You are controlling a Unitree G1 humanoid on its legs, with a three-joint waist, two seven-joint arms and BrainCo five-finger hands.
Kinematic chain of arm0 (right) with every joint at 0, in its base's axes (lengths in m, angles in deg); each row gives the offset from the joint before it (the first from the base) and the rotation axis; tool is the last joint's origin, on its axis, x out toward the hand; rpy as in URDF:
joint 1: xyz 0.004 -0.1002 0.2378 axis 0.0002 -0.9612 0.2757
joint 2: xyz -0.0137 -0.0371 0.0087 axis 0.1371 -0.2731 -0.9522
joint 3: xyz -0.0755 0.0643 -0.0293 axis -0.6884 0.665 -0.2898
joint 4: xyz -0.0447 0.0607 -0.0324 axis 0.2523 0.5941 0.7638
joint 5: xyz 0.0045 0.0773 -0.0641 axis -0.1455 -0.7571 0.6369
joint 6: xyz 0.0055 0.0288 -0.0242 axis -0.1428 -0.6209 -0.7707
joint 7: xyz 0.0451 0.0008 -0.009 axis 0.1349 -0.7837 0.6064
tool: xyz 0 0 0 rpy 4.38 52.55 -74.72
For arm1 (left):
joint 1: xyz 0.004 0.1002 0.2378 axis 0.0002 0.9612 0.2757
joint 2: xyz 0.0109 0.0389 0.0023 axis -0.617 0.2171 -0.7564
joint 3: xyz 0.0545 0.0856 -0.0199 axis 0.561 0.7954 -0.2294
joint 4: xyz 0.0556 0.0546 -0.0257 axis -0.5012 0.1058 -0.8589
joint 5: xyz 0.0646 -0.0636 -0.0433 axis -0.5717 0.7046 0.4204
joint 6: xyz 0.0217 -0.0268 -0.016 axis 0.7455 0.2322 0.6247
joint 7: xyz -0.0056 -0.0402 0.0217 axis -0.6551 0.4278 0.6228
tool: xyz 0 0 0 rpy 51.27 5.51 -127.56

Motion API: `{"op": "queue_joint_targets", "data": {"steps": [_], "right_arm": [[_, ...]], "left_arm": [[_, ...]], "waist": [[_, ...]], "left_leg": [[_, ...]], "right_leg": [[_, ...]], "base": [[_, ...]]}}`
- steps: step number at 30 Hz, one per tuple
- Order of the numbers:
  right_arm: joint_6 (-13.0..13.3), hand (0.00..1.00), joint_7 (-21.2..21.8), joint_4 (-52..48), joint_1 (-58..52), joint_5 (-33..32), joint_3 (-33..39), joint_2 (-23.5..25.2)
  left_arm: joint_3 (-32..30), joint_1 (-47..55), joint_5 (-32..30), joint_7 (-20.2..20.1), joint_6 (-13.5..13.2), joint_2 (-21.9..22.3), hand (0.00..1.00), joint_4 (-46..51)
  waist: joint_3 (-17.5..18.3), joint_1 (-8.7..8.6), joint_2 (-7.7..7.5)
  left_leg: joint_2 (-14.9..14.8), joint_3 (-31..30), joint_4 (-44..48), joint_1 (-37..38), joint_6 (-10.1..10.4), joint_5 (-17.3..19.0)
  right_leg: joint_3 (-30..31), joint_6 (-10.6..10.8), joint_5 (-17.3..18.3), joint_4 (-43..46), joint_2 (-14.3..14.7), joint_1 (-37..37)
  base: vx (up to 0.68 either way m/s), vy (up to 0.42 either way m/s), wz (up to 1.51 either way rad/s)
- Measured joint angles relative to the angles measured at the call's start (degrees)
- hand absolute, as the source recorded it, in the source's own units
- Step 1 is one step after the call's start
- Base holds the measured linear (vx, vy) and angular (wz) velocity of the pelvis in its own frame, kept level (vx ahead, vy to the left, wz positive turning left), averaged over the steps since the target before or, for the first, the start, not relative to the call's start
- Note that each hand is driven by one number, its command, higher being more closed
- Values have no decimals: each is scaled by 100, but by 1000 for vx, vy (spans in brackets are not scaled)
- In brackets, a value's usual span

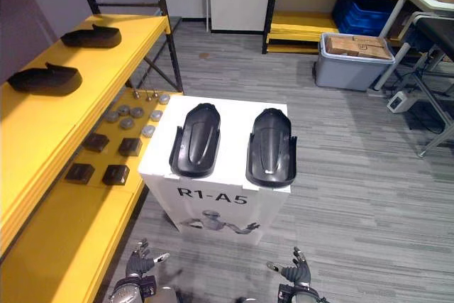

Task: Walk over and take plastic housings, then place them on the shelf

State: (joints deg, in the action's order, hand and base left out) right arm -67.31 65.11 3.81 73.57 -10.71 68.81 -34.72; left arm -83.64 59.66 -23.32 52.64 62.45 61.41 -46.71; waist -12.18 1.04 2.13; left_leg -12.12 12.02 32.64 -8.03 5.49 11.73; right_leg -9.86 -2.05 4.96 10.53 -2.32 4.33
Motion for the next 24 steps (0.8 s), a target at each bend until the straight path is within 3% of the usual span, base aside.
{"op": "queue_joint_targets", "data": {"steps": [1, 2, 3, 4, 7, 11, 14, 17, 24], "right_arm": [[0, 0, -13, 31, -37, -27, 135, -7], [-1, 0, -21, 47, -75, -87, 183, -52], [-24, 0, -39, 269, -28, -106, 286, -1], [-25, 0, -48, 275, -108, -122, 309, 24], [-21, 0, -79, 107, -286, -223, 362, 21], [-22, 0, -142, -706, -502, -325, 680, 14], [-16, 0, -234, -2410, -833, -310, 973, -89], [13, 0, -281, -3381, -839, -65, 1231, -382], [120, 0, -299, -4176, -253, 419, 1285, -891]], "left_arm": [[9, 13, 2, 1, -1, 26, 0, -29], [10, 33, 2, 2, -4, 63, 0, -53], [7, -27, 0, 4, -2, 20, 0, -239], [5, -51, 0, 3, -1, -60, 0, -288], [-7, 62, -2, 3, 3, -181, 0, -322], [-25, 118, -6, 1, 4, -280, 0, -303], [-67, 294, -22, -22, 3, -320, 0, -75], [-61, 492, -131, -47, 2, -359, 0, -8], [180, 642, -135, -183, -34, -534, 0, -9]], "waist": [[79, -16, 125], [141, -13, 248], [158, -27, 199], [159, -17, 63], [251, -18, -87], [272, -28, -80], [300, -126, -116], [362, -167, -175], [469, -250, -214]], "left_leg": [[111, -195, -1099, 13, -118, -593], [113, -343, -1499, -8, -133, -1092], [209, -298, -1707, 168, -200, -957], [336, -199, -2019, 361, -234, -1033], [597, 70, -2652, 742, -308, -1187], [721, 193, -3059, 939, -322, -1311], [731, 228, -3269, 980, -307, -1373], [753, 362, -3463, 1124, -277, -1405], [788, 375, -3567, 1101, -287, -1413]], "right_leg": [[55, 109, 36, -11, 76, -7], [135, 184, 84, -23, 169, -25], [231, 269, 146, -79, 112, 50], [320, 321, 168, -116, -23, 70], [489, 444, 248, -117, -246, 62], [615, 525, 304, -141, -327, 27], [651, 526, 304, -140, -309, -49], [802, 526, 304, -158, -271, -70], [918, 532, 293, -216, -263, -139]], "base": [[226, 141, -19], [235, 185, -17], [235, 198, -17], [220, 169, -13], [160, 113, -25], [76, 63, -14], [46, 22, -6], [54, 38, -20], [29, 11, -5]]}}
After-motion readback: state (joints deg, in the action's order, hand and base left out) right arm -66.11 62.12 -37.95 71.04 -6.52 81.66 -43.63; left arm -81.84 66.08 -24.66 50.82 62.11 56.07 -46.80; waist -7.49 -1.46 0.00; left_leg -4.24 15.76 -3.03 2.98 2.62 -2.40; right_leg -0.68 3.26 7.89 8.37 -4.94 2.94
